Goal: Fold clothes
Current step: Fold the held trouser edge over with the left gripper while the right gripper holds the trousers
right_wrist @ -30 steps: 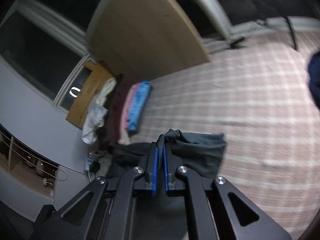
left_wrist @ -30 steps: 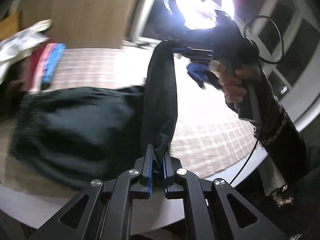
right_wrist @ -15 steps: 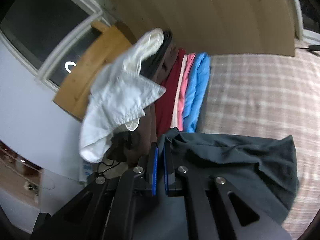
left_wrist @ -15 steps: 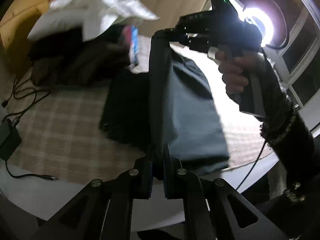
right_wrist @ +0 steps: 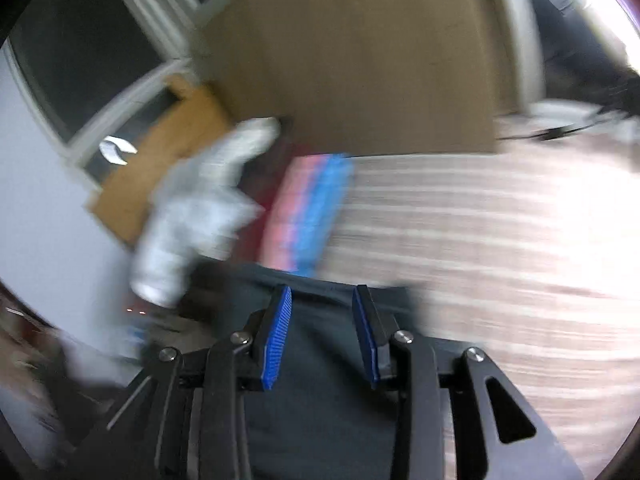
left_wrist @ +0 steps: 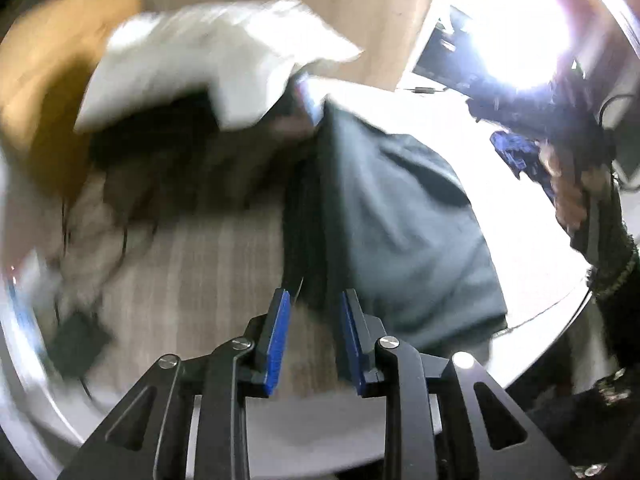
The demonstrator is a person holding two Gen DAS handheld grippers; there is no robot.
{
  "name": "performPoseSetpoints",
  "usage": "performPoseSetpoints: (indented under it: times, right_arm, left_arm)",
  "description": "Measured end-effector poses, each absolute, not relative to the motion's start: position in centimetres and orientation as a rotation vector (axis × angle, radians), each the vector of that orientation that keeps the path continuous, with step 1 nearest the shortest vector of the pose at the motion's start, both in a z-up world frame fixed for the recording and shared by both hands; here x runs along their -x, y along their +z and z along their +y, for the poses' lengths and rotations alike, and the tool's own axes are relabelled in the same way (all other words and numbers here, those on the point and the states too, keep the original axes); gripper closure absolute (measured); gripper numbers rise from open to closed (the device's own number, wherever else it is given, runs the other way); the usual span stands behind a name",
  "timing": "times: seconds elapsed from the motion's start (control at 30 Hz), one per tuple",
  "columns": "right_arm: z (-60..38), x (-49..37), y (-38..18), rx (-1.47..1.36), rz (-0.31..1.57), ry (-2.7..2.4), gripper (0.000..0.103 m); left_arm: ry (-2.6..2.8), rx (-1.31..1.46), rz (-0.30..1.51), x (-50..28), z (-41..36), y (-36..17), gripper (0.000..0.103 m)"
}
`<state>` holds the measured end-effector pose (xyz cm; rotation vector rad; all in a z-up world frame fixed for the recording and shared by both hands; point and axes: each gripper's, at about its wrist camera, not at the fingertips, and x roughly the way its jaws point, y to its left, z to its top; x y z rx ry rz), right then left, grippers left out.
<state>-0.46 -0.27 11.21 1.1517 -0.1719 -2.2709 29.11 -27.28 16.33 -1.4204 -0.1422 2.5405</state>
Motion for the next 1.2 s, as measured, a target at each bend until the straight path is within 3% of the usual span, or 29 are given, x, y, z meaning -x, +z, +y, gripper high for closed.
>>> performPoseSetpoints:
  times: [0.03, 0.1, 0.27, 0.33, 0.43, 0.5, 0.57, 0.6, 0.87, 1.03, 1.13, 1.2]
  right_arm:
    - [0.7, 0.4, 10.5, -1.181, -0.153, -2.278, 0.072]
    - [1.7, 0.7, 8.6, -1.268, -0.161, -2.25, 0.083]
    - [1.8, 2.4, 3.5, -1.411, -0.195, -2.155, 0.083]
    - [2.0, 3.2, 2.2, -1.481, -0.152, -2.215, 0.083]
    - [4.7, 1.9, 3.2, -1.448, -0.22, -2.245, 0.082]
    - [6.6, -0.6, 4.1, -1.433, -0.232, -2.236, 0.067]
    - [7.7, -3.7, 4.1, -1.441, -0.234, -2.224, 0.066]
    - [7.9, -5.4, 3.7, -1.453, -0.245, -2.208, 0.066]
    - [6.7, -13.9, 0.1, -1.473, -0.287, -2.126, 0.066]
    - [7.3, -15.9, -0.3, -1.428, -0.309, -2.149, 0.066]
    - [7.4, -16.6, -0.1, -1.385, -0.297, -2.166, 0.066]
    - [7.2, -16.8, 0.0, -1.364, -0.266, -2.16, 0.066]
  left_arm:
    - [2.533, 1.395, -0.094, -28.2, -26.6, 16.4, 0.076]
    - [2.469, 1.35, -0.042, -25.6, -24.0, 16.3, 0.076]
    - [2.378, 1.396, 0.109, -21.1, -19.9, 13.4, 0.072]
    - [2.382, 1.498, 0.17, -19.4, -19.9, 11.1, 0.076]
    - [2.355, 1.509, 0.184, -19.0, -20.5, 12.7, 0.075]
    - [2.314, 1.458, 0.275, -18.2, -19.0, 14.6, 0.066]
    - [2.244, 1.406, 0.353, -16.8, -16.7, 16.1, 0.054]
    - [2.208, 1.38, 0.39, -16.0, -15.5, 16.8, 0.054]
    - [1.821, 1.389, 0.696, -8.1, -1.5, 13.1, 0.054]
    - [1.695, 1.477, 0.809, -6.9, 1.3, 9.5, 0.054]
    - [1.673, 1.516, 0.806, -6.4, 1.9, 8.5, 0.058]
    - [1.666, 1.527, 0.804, -6.0, 2.5, 8.0, 0.071]
